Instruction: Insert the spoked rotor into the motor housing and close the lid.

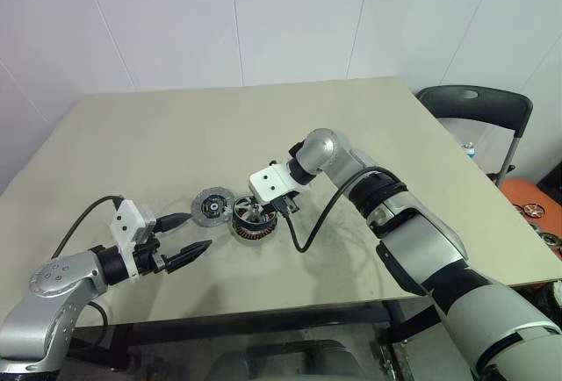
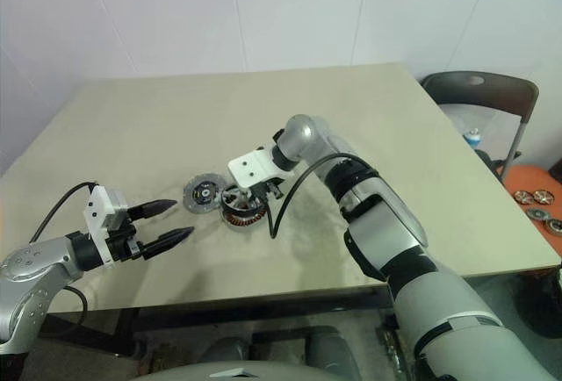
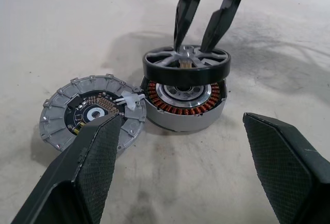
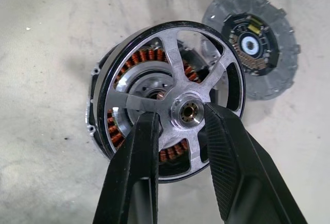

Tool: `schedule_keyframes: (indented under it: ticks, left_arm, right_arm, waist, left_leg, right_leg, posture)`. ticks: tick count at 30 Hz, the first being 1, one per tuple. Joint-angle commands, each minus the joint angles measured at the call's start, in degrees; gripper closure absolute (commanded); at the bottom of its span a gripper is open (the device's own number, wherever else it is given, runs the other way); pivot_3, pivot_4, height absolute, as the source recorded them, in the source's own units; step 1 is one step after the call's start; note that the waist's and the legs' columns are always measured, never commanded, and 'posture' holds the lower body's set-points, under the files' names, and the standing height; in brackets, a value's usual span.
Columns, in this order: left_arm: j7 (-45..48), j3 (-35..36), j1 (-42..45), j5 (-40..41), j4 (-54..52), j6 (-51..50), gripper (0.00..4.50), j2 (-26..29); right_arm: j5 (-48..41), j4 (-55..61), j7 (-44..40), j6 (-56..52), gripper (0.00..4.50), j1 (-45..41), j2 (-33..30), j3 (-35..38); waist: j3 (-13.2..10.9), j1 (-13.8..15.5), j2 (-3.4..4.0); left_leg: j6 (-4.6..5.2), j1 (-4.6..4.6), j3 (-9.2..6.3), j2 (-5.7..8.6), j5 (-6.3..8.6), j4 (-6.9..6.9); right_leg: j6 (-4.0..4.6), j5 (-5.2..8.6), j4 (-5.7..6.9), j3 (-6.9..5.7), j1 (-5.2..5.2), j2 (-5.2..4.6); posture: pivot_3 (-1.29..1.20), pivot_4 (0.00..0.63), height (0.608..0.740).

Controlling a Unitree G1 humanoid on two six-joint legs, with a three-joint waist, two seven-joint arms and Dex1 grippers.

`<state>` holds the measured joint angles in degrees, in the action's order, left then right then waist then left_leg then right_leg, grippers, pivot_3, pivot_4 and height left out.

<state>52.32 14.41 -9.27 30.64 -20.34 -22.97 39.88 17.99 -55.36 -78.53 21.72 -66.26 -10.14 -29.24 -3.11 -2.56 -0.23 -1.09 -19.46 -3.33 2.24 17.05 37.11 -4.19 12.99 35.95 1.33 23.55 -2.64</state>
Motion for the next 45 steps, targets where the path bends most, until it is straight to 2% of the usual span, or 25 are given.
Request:
schedule_keyframes:
  ticks: [1,4,6,10,18,21,25,28,30,33,37,42,45]
  left_arm:
    - [0.07,0.85,0.32,0.41,-1.09,1.02,0.48,0.19]
    - [0.05,0.86,0.3,0.41,-1.11,1.02,0.48,0.18]
    - [0.1,0.91,0.3,0.4,-1.0,1.04,0.48,0.22]
    - [0.15,1.1,0.35,0.46,-0.89,0.98,0.48,0.35]
    - [0.18,0.98,0.44,0.3,-0.63,1.25,0.48,0.21]
    - [0.16,0.95,0.42,0.28,-0.62,1.39,0.48,0.11]
    - [-0.16,1.17,0.55,0.47,-0.67,1.37,0.48,-0.1]
    - [-0.78,1.4,0.77,0.93,-0.85,1.2,0.48,-0.67]
    - [-1.23,1.31,0.54,1.14,-1.51,0.81,0.48,-1.04]
    - [-1.5,1.54,-0.34,1.19,-1.95,0.61,0.48,-1.32]
    - [-1.59,2.15,-0.47,1.95,-2.12,-0.08,0.48,-1.0]
    - [-1.92,1.29,1.06,1.92,-1.43,-0.39,0.48,-0.79]
    - [-2.29,0.7,1.95,1.77,-1.34,-0.48,0.48,-1.17]
  right_arm:
    - [0.72,0.14,0.81,0.93,3.54,-0.74,-0.15,-0.4]
    - [0.95,-0.23,0.94,0.99,3.54,-0.72,-0.31,-0.46]
    - [0.4,0.06,0.6,0.48,2.83,-0.44,-0.12,-0.15]
    - [0.67,0.61,1.54,-0.18,1.71,0.0,0.25,-0.33]
    - [-1.12,0.72,-0.55,-1.68,1.71,-2.66,-0.82,1.35]
    - [-8.07,3.81,-6.64,-11.08,1.71,-5.38,-0.04,6.32]
    - [-15.86,6.86,-8.78,-24.74,1.71,-8.46,0.36,12.92]
    - [-16.09,9.43,-6.47,-28.03,1.71,-5.63,-0.7,13.57]
    - [-14.75,13.61,-5.88,-26.82,1.71,-0.07,-2.62,11.88]
    - [-17.07,22.51,-7.83,-33.58,2.32,7.46,-4.92,11.45]
    - [-16.19,28.85,-5.57,-38.19,3.62,12.03,-6.3,9.86]
    - [-15.66,27.19,0.33,-37.21,3.62,11.23,-5.44,10.02]
    - [-16.0,23.64,1.74,-36.69,4.23,10.58,-5.65,10.6]
  waist:
    - [0.0,0.0,0.0]
    - [0.0,0.01,0.0]
    - [0.0,0.04,0.0]
    - [0.0,0.01,0.0]
    - [0.0,0.0,0.0]
    - [-0.01,0.02,0.01]
    - [-0.01,0.02,0.01]
    - [0.03,0.11,-0.04]
    - [0.11,0.35,-0.17]
    - [0.17,0.61,-0.27]
    - [0.09,0.03,-0.15]
    - [0.1,0.11,-0.15]
    - [0.1,0.16,-0.15]
  left_leg:
    - [0.0,0.0,0.0,0.0,0.0,0.0]
    - [0.0,0.01,0.0,0.0,0.0,0.0]
    - [0.0,0.01,0.0,0.0,0.0,0.0]
    - [0.0,0.0,0.0,0.0,0.0,0.0]
    - [0.0,0.01,0.0,0.0,0.0,0.0]
    - [0.0,0.0,0.0,0.0,0.0,0.0]
    - [0.0,-0.01,-0.01,-0.01,0.0,-0.01]
    - [0.0,0.0,-0.06,-0.02,0.01,-0.04]
    - [-0.01,0.0,-0.06,0.0,0.01,-0.03]
    - [0.0,-0.03,-0.07,0.04,0.01,0.02]
    - [0.0,-0.22,0.02,0.09,0.01,0.03]
    - [0.0,-0.09,-0.05,-0.1,0.0,-0.02]
    - [-0.01,-0.01,-0.04,-0.07,-0.01,0.04]
  right_leg:
    - [0.0,0.0,0.0,0.0,0.0,0.0]
    - [0.0,0.0,0.0,0.0,0.0,0.0]
    - [0.0,0.0,0.0,0.0,-0.01,0.01]
    - [0.0,0.0,0.0,0.0,-0.01,0.0]
    - [0.0,0.0,0.0,0.0,0.0,0.01]
    - [0.0,0.0,0.0,0.0,0.0,0.01]
    - [0.0,0.0,0.0,0.0,0.02,-0.03]
    - [0.0,0.0,-0.03,0.0,0.0,-0.04]
    - [0.01,0.0,-0.06,-0.01,-0.04,-0.08]
    - [0.01,0.01,-0.14,-0.05,-0.11,-0.09]
    - [-0.02,-0.01,-0.08,0.03,0.14,-0.15]
    - [0.04,0.02,0.11,-0.01,0.17,0.05]
    - [0.04,0.03,0.11,-0.05,0.04,0.05]
  posture:
    - [0.0,0.0,0.74]
    - [0.0,0.0,0.74]
    - [0.0,0.0,0.74]
    - [0.0,0.0,0.74]
    - [0.0,0.0,0.74]
    - [0.0,0.0,0.74]
    - [0.0,0.0,0.74]
    - [0.0,0.0,0.74]
    - [0.0,0.0,0.74]
    - [0.0,0.0,0.74]
    - [0.0,0.0,0.74]
    - [0.0,0.0,0.74]
    - [0.0,0.0,0.74]
